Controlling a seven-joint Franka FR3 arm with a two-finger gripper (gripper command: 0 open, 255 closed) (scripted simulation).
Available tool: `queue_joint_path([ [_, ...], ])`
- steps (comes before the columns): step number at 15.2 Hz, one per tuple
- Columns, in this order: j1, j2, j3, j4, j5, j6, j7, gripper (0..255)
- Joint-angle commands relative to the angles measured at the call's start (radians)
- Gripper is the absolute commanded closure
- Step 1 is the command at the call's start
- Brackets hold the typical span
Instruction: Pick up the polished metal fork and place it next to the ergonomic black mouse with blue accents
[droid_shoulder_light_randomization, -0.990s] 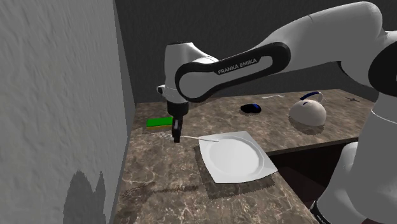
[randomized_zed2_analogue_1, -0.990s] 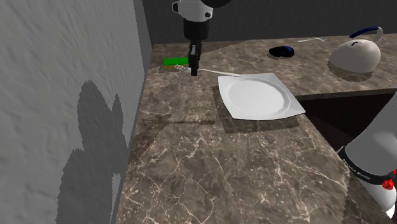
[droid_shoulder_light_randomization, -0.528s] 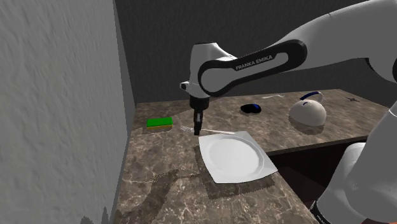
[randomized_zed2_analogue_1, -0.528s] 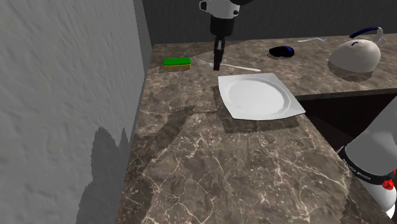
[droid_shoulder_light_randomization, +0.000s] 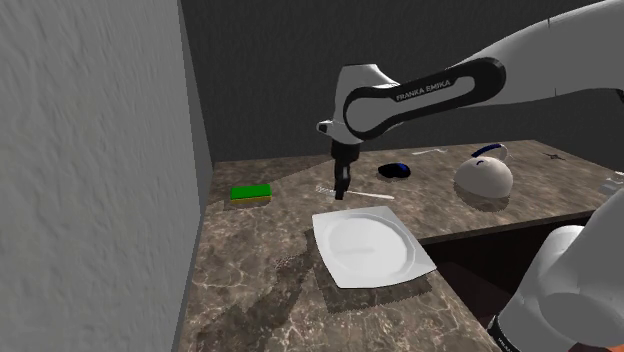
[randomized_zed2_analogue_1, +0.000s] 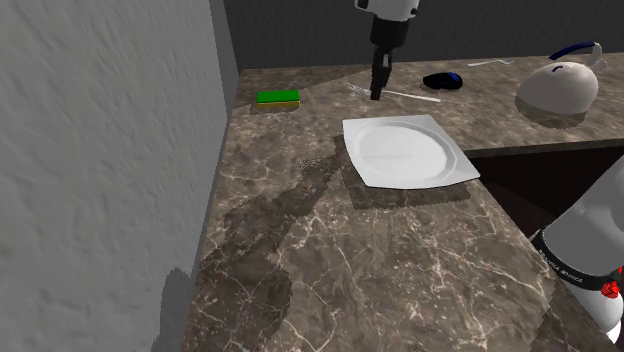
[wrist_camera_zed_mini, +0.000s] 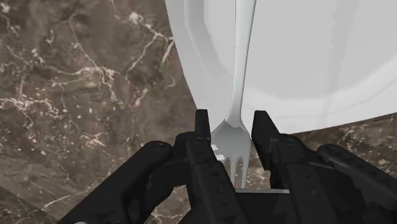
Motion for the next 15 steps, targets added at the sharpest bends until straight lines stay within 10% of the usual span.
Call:
queue_joint_path([
  [1, -0.022, -0.022, -0.03, -0.025, -0.002, 0.0, -0.052, 255],
  [15, -0.174, -0.053, -0.245, -0.05, -0.046, -0.019, -0.395, 255],
])
